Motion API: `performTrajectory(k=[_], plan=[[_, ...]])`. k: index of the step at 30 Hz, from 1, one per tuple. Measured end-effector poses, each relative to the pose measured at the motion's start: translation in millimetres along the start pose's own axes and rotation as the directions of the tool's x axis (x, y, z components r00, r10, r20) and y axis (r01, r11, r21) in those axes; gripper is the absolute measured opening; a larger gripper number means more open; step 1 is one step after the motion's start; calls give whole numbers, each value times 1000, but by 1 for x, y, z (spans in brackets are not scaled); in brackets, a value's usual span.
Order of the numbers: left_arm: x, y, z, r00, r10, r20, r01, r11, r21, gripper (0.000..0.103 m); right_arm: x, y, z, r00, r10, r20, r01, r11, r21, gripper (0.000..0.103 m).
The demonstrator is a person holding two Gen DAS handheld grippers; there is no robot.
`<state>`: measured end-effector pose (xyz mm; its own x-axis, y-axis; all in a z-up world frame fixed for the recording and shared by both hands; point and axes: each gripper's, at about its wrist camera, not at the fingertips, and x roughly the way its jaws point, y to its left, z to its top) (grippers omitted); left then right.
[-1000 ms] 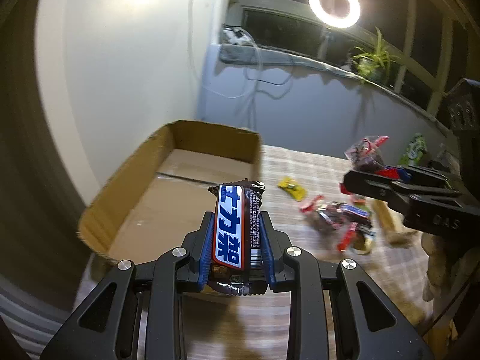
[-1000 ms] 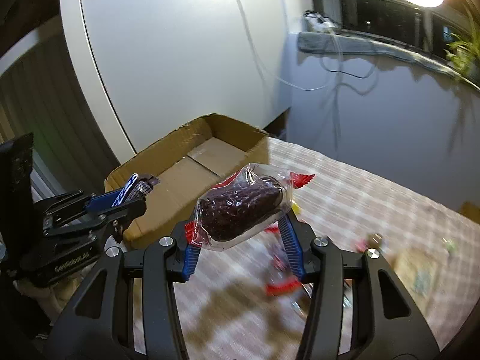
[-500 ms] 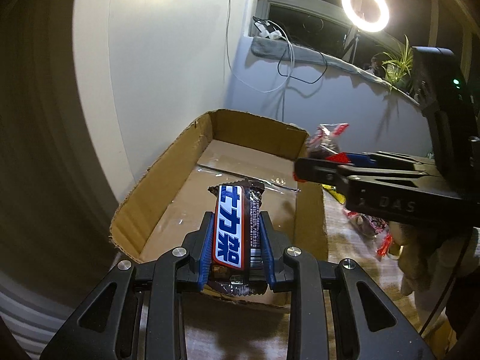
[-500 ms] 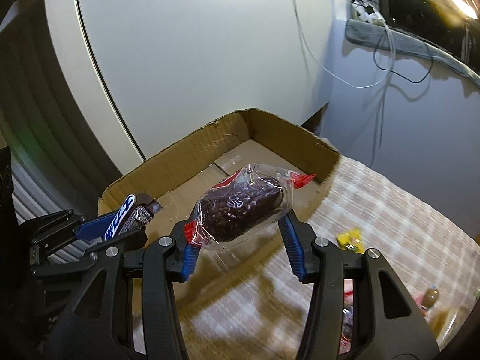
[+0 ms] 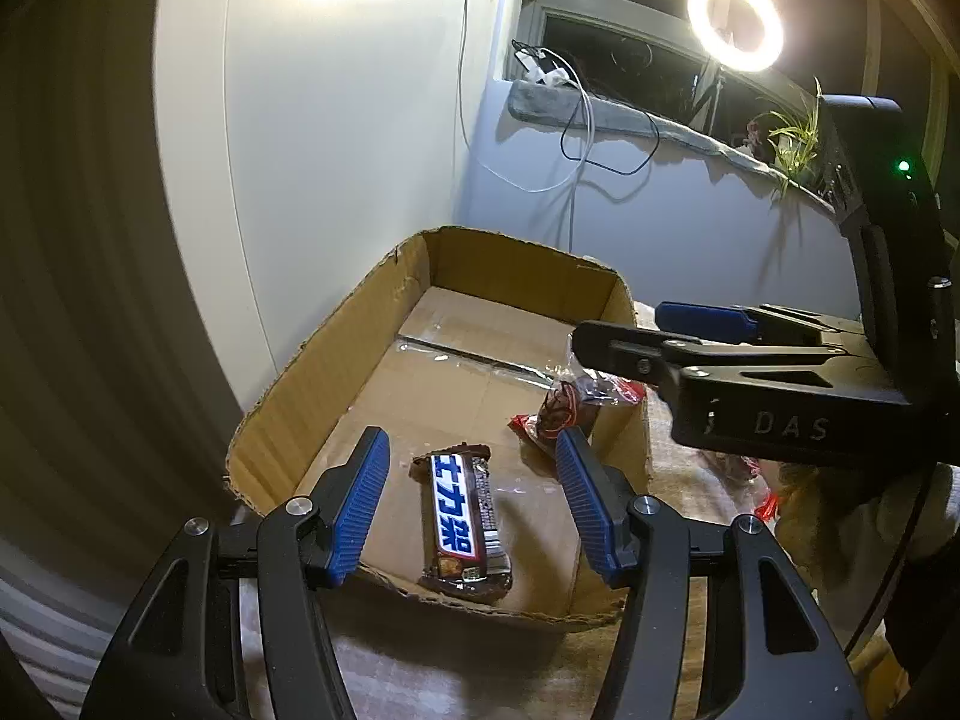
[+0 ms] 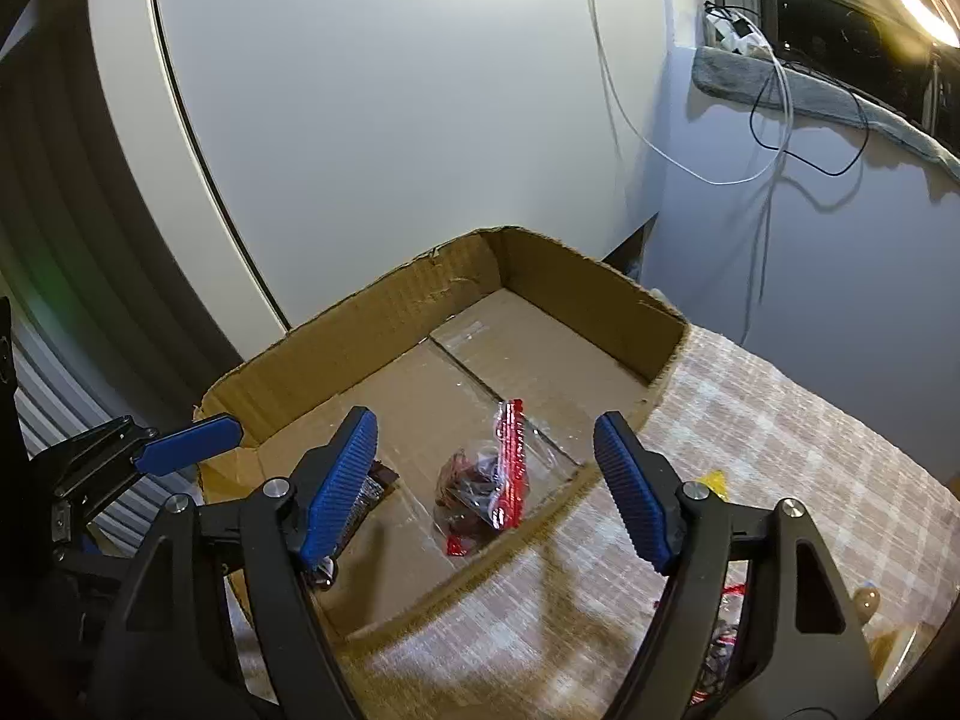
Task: Organize snacks
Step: 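Carry both snacks to the cardboard box and open both tools to drop them, then move the right tool back to the wrapped wafer block and grasp it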
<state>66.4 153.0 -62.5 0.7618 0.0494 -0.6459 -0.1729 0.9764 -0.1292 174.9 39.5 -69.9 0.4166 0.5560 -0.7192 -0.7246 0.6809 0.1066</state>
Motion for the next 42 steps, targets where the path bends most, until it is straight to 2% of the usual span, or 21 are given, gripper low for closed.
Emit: performTrajectory(k=[14, 18, 24, 28, 31, 37, 42], plan=[[-26, -27, -1, 998, -42, 51, 41, 999, 31, 57, -59, -19, -14, 996, -66, 55, 63, 997, 45, 79], [-33, -43, -3, 996, -62, 58, 59, 997, 54, 57, -81, -24, -24, 992, -100, 73, 96, 994, 53, 86], [-45, -65, -6, 992, -101, 70, 95, 991, 90, 57, -114, -39, -40, 985, -146, 94, 137, 986, 94, 89], [-48, -81, -9, 988, -141, 67, 132, 984, 123, 62, -133, -52, -55, 980, -174, 94, 161, 979, 129, 99], [-48, -92, -12, 984, -167, 56, 159, 978, 134, 64, -147, -67, -68, 976, -201, 83, 186, 970, 154, 99], [-40, -122, -18, 968, -249, 6, 246, 959, 144, 79, -172, -112, -100, 977, -209, 39, 193, 947, 255, 99], [-25, -153, -22, 939, -334, -76, 342, 931, 125, 80, -182, -165, -128, 985, -174, -20, 168, 905, 391, 99]])
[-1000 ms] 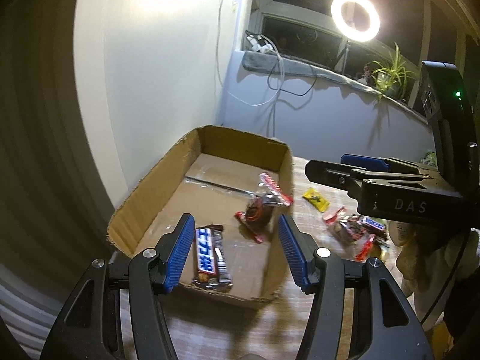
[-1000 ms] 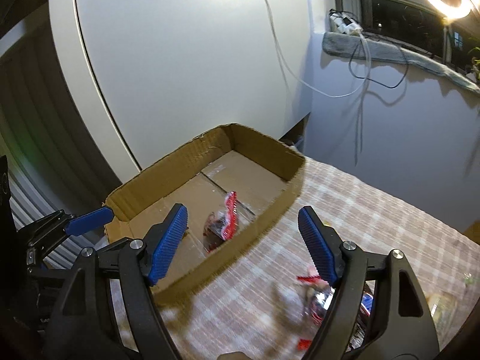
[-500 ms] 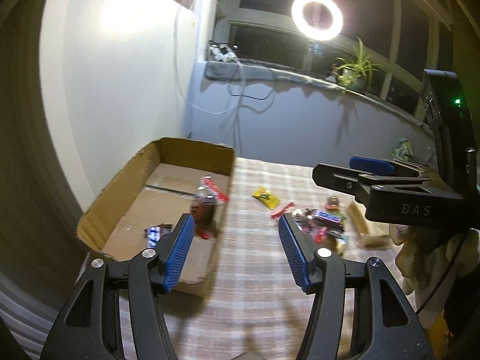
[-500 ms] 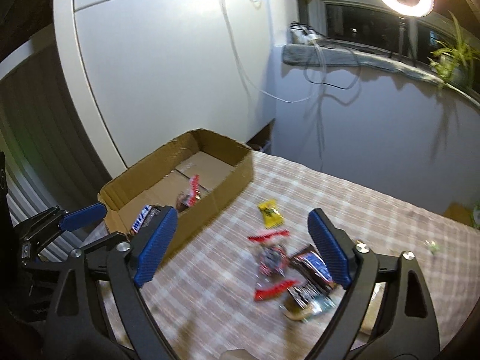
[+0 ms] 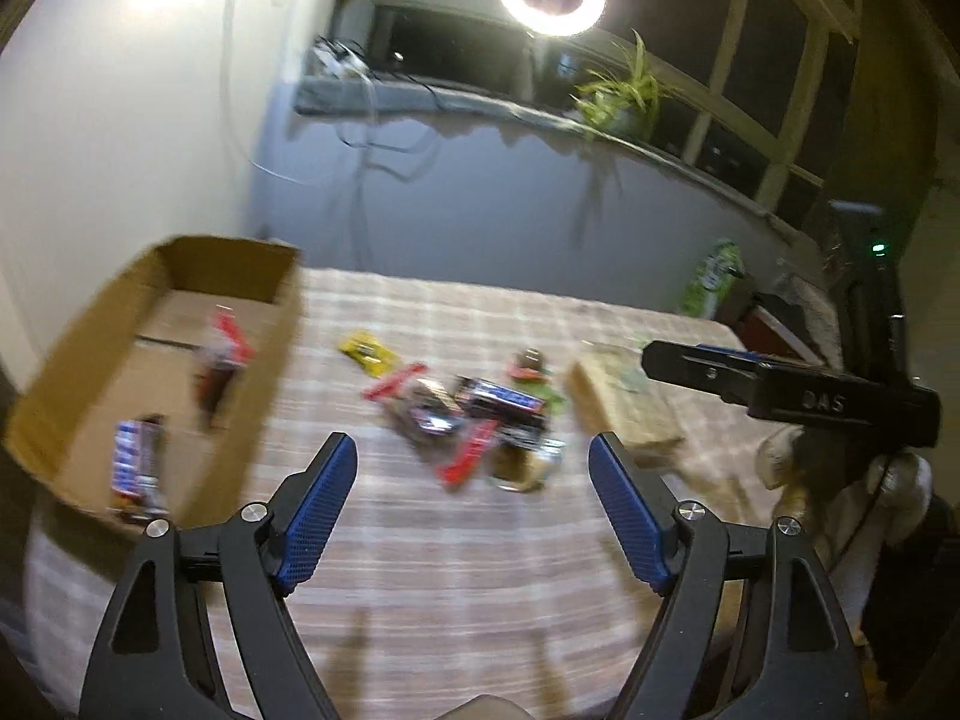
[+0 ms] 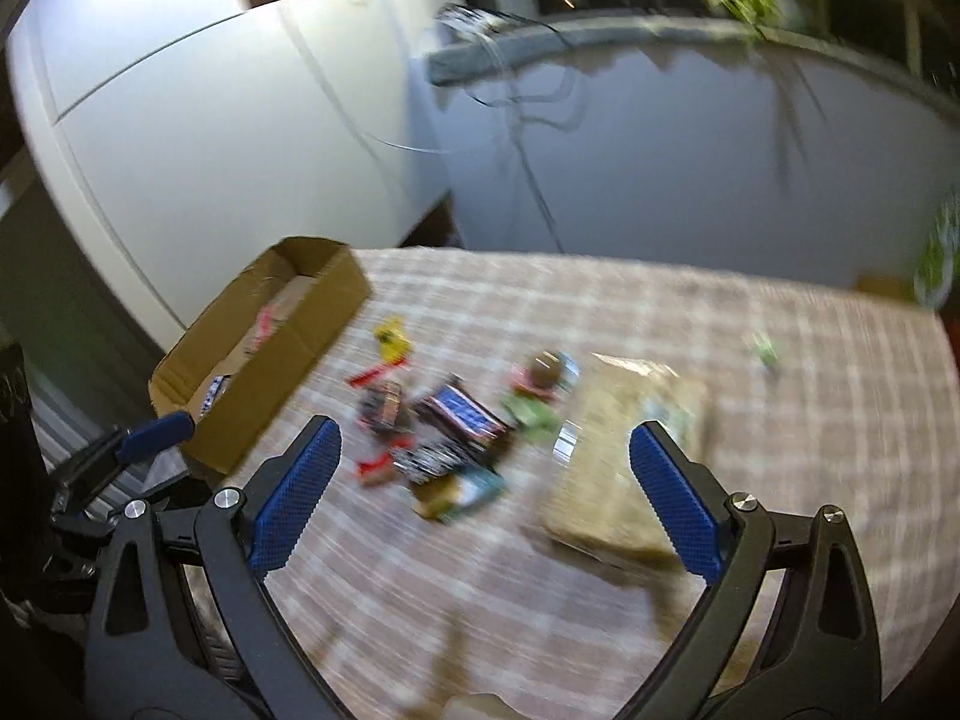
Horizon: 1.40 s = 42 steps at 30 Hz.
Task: Organize snacks
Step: 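Move the right tool back to the wrapped wafer block and grasp it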
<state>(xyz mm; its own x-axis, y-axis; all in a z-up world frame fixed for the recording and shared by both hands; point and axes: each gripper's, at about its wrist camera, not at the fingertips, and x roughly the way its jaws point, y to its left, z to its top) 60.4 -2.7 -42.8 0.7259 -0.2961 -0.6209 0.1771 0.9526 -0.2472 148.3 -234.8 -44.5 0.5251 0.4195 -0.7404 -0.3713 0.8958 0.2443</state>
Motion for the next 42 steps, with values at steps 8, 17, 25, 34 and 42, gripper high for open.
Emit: performTrajectory(k=[8, 17, 25, 34, 42], plan=[[48, -38, 6, 986, -135, -98, 136, 991, 6, 80, 10, -70, -15, 998, 37, -59, -28, 988, 151, 99], [104, -66, 11, 962, -194, -193, 199, 980, 10, 79, 31, -90, -16, 988, 117, -99, -97, 978, 185, 99], [136, -73, 11, 947, -207, -245, 214, 977, 0, 67, 50, -94, -14, 975, 176, -133, -145, 965, 217, 87], [154, -70, 10, 927, -250, -279, 255, 967, -21, 52, 58, -96, -12, 970, 177, -167, -141, 969, 204, 67], [153, -76, 12, 930, -244, -275, 256, 967, 7, 48, 55, -92, -11, 974, 151, -169, -118, 975, 189, 53]])
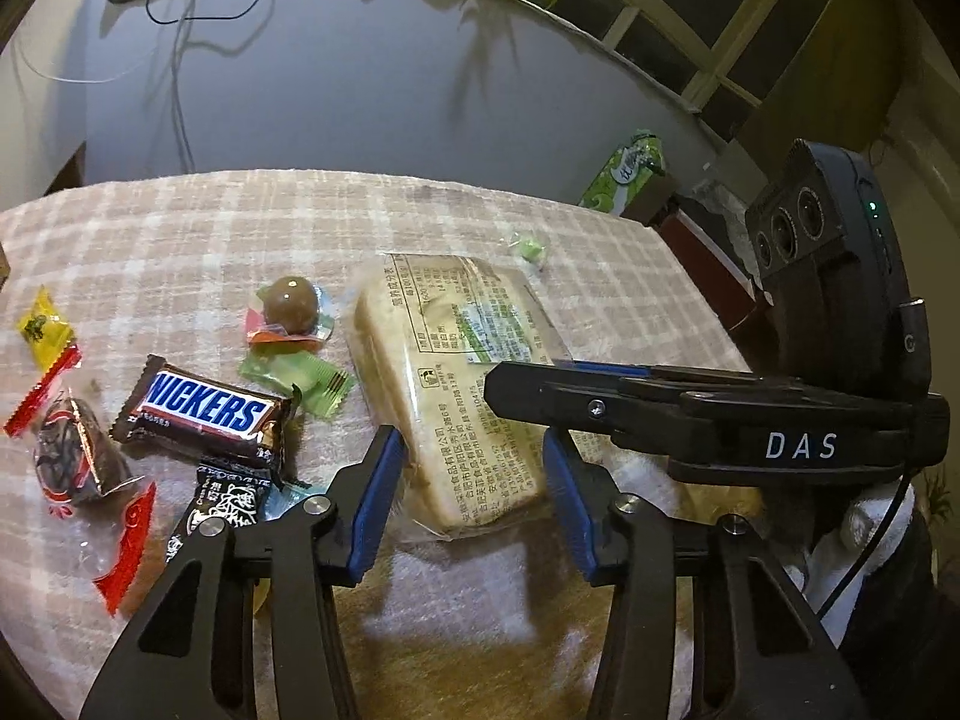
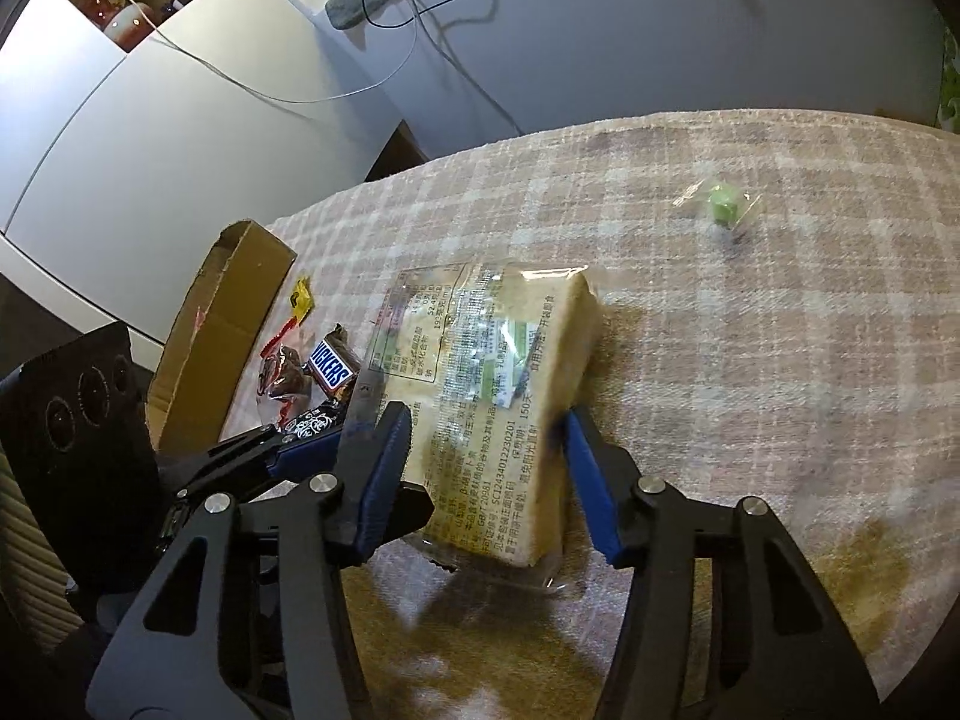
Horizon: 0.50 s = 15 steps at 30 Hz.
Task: Organize snacks
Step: 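Move the right tool back to the wrapped wafer block and grasp it, then carry the wafer block into the cardboard box and open the right tool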
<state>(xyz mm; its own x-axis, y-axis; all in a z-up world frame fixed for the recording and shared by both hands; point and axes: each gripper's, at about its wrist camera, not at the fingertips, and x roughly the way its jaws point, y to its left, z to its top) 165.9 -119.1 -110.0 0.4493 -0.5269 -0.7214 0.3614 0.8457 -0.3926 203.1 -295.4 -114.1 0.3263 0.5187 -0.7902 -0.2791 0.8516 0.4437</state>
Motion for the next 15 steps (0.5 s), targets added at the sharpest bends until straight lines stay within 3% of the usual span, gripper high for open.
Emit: performTrajectory(k=[15], plan=[[-54, 11, -7, 993, 39, 107, -38, 999, -8, 48, -12, 63, 3, 999, 8, 34, -4, 993, -116, 53]])
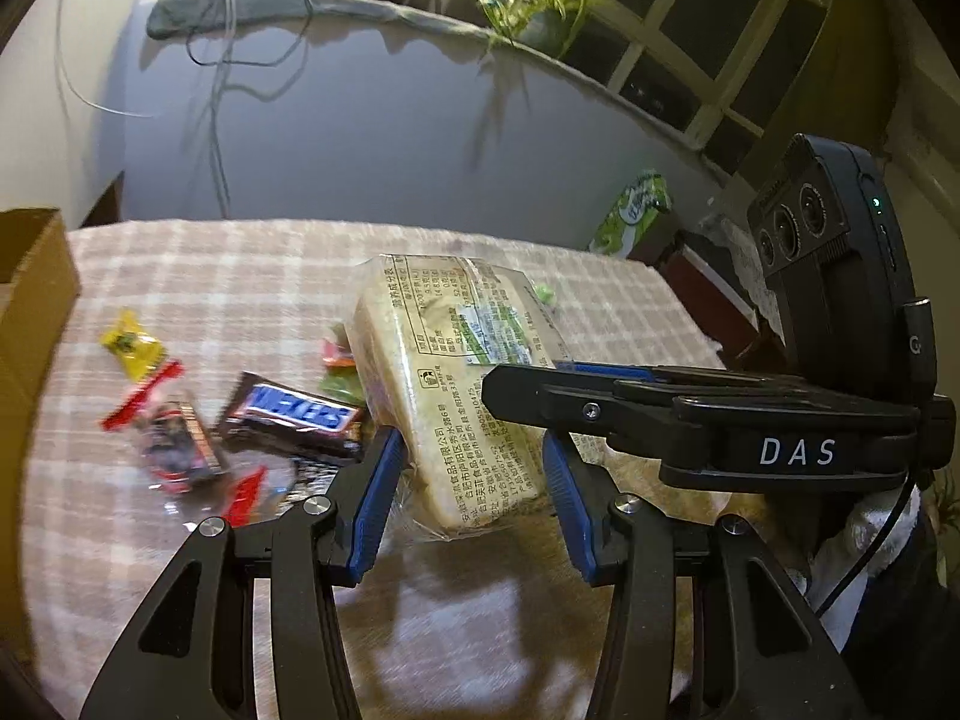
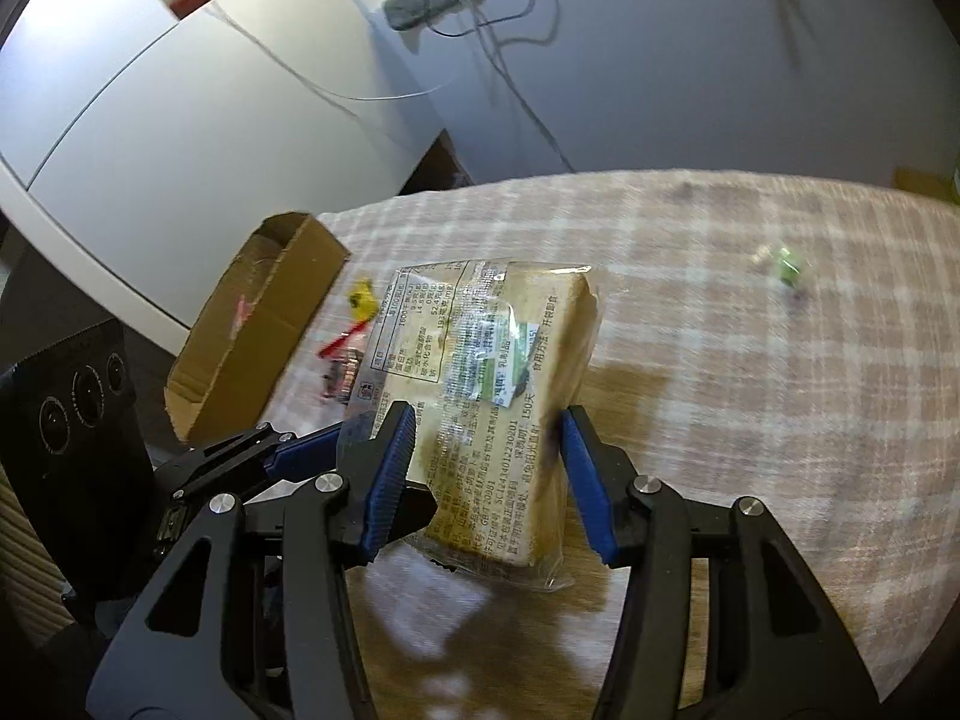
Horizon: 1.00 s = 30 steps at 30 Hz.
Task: Organize snacks
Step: 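Carry the wafer block into the cardboard box and open the right tool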
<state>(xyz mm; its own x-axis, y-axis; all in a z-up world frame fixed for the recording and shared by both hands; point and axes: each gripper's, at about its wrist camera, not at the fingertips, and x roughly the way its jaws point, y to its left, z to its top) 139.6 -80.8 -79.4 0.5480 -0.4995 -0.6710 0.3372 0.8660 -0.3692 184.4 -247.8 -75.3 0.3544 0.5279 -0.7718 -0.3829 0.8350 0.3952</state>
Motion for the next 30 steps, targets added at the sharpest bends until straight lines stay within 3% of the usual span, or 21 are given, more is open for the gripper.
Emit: performTrajectory(k=[12, 30], plan=[[-60, 41, -5, 991, 76, 111, -70, 996, -58, 48, 18, 77, 18, 998, 55, -3, -55, 991, -120, 53], [-140, 134, -17, 948, 243, 206, -197, 956, -218, 48, 91, 195, 46, 984, 157, -87, -175, 945, -277, 53]])
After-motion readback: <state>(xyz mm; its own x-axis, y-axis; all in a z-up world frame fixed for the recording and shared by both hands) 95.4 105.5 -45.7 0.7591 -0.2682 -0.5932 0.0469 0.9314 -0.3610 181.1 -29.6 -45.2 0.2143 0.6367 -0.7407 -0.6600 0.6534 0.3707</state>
